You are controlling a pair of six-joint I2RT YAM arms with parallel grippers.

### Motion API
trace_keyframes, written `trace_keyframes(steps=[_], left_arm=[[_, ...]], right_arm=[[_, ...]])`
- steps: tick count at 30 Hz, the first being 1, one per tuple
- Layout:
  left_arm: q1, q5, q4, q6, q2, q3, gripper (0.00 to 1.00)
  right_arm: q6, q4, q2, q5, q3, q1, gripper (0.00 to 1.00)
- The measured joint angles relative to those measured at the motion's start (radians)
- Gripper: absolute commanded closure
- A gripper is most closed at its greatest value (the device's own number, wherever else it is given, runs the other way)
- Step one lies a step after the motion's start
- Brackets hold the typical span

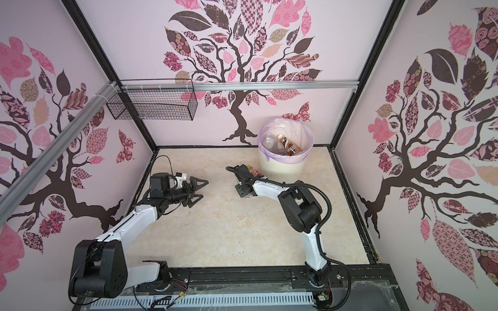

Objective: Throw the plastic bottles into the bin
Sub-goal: 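Close the right gripper around the Fiji water bottle, then lift the Fiji water bottle high with the right gripper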

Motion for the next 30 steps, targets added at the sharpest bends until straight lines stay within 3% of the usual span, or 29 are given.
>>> trace_keyframes(steps=[8,15,19,24,30], left_arm=[[0.000,0.005,-0.005,0.000,-0.023,0.000,0.02],[-0.029,0.005,0.016,-0.033,-0.070,0.019,0.01],[-0.111,-0.023,0.014,-0.037,-0.069,0.106,0.02],[-0.216,-0.060,0.030,-0.035,-0.037,0.277,0.02],[-0.304,-0.097,0.039,-0.021,0.018,0.436,0.02]], right_arm=[[0.018,-0.021,-0.009,-0.006,0.003,0.002,0.52],[0.017,-0.157,-0.100,-0.014,0.077,0.008,0.52],[-0.002,-0.204,-0.206,-0.010,0.210,0.010,0.52],[-0.045,-0.284,-0.315,0.035,0.505,-0.008,0.52],[-0.077,-0.323,-0.403,0.143,0.802,-0.139,0.52]])
